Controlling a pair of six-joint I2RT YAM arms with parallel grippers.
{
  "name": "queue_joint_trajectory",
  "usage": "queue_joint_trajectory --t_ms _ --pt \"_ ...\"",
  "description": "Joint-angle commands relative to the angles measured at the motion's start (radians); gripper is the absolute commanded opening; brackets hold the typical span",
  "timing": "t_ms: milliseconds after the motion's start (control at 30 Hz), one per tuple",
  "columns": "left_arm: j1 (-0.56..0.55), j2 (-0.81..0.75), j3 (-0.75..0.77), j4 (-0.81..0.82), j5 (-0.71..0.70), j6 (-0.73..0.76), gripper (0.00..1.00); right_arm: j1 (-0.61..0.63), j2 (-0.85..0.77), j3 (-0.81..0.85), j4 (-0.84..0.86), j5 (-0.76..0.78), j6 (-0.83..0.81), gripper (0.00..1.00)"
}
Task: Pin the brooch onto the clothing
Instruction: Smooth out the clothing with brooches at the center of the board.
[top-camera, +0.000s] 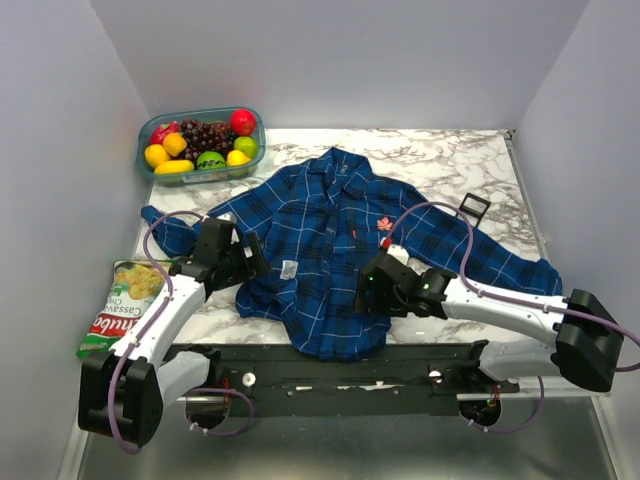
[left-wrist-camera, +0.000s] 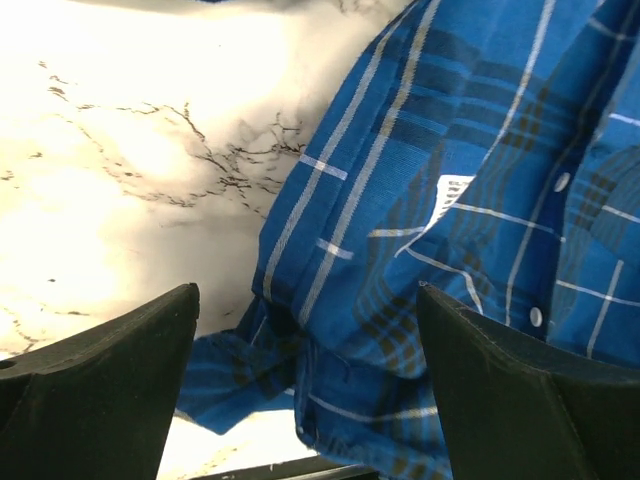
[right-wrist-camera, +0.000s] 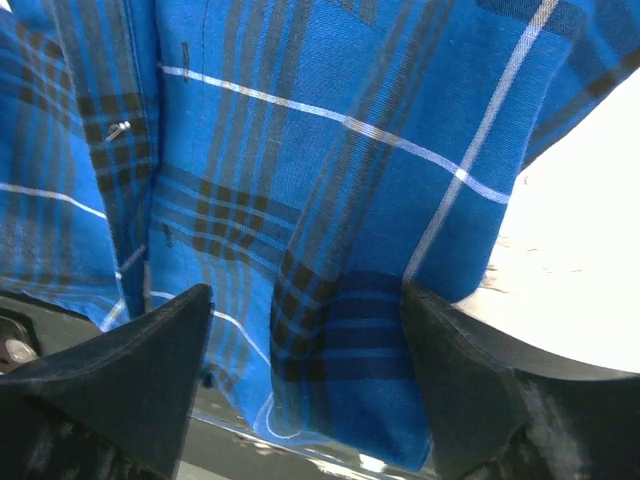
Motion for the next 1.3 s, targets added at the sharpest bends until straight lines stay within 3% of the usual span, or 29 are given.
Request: queue_joint_trajectory --t_ms 0,67,100,167,200,300,533,667,800,933,967,1000,1033,1067,1100,1133,1200,1233,1267 --pt "0.006 0.042 -0.014 0.057 0.052 0.016 0.84 0.010 0.003 -0.055 0.072 -0.033 0.060 0.69" --pt "0.006 0.059 -0.016 0.063 0.069 0.019 0.65 0.010 -0.018 -0.074 0.077 -0.027 0.072 0.56" --pt "0.006 0.062 -0.019 0.063 0.080 0.019 0.45 0.010 -0.032 -0.087 0.071 -0.022 0.074 0.46" --pt "0.006 0.064 -0.025 0.072 0.129 0.004 0.26 0.008 -0.061 -0.097 0.050 0.012 0.082 0.33" --pt "0.006 0.062 -0.032 0.078 0.149 -0.002 0.12 0.007 -0.099 -0.103 0.016 0.026 0.085 0.21" --pt "0.006 0.058 -0.042 0.110 0.283 -0.040 0.01 -0.007 -0.176 -0.108 -0.063 0.087 0.080 0.02" --pt "0.006 -0.020 -0.045 0.152 0.517 -0.181 0.00 -0.177 -0.319 -0.137 -0.197 0.122 0.001 0.01" --pt "0.005 -0.103 -0.121 0.291 0.658 -0.368 0.00 -0.245 -0.407 -0.154 -0.211 0.101 -0.030 0.01" --pt "0.005 -0.154 -0.187 0.343 0.660 -0.418 0.00 -0.251 -0.403 -0.166 -0.210 0.099 -0.026 0.01" --pt "0.005 -0.088 -0.142 0.131 0.493 -0.234 0.00 -0.263 -0.334 -0.166 -0.223 0.121 -0.029 0.01" --pt "0.005 -0.071 -0.135 0.104 0.462 -0.200 0.04 -0.263 -0.317 -0.154 -0.237 0.134 -0.032 0.04" --pt "0.005 -0.071 -0.128 0.081 0.431 -0.162 0.15 -0.263 -0.301 -0.129 -0.299 0.147 -0.041 0.15" --pt "0.005 -0.068 -0.116 0.051 0.413 -0.147 0.53 -0.262 -0.268 -0.083 -0.329 0.183 -0.064 0.21" --pt "0.005 -0.071 -0.106 0.037 0.384 -0.133 0.64 -0.260 -0.254 -0.056 -0.358 0.203 -0.078 0.31" --pt "0.005 -0.073 -0.093 0.020 0.370 -0.102 0.72 -0.257 -0.244 -0.031 -0.416 0.226 -0.088 0.52" --pt "0.005 -0.073 -0.056 -0.017 0.350 -0.087 0.83 -0.244 -0.230 -0.010 -0.441 0.271 -0.105 0.59" --pt "0.005 -0.073 -0.001 -0.058 0.269 -0.048 0.93 -0.231 -0.224 0.056 -0.484 0.291 -0.122 0.71" --pt "0.006 -0.068 0.062 -0.090 0.243 -0.006 0.99 -0.224 -0.224 0.078 -0.487 0.293 -0.144 0.74" --pt "0.009 -0.048 0.094 -0.104 0.224 0.018 0.99 -0.216 -0.227 0.113 -0.489 0.293 -0.151 0.75"
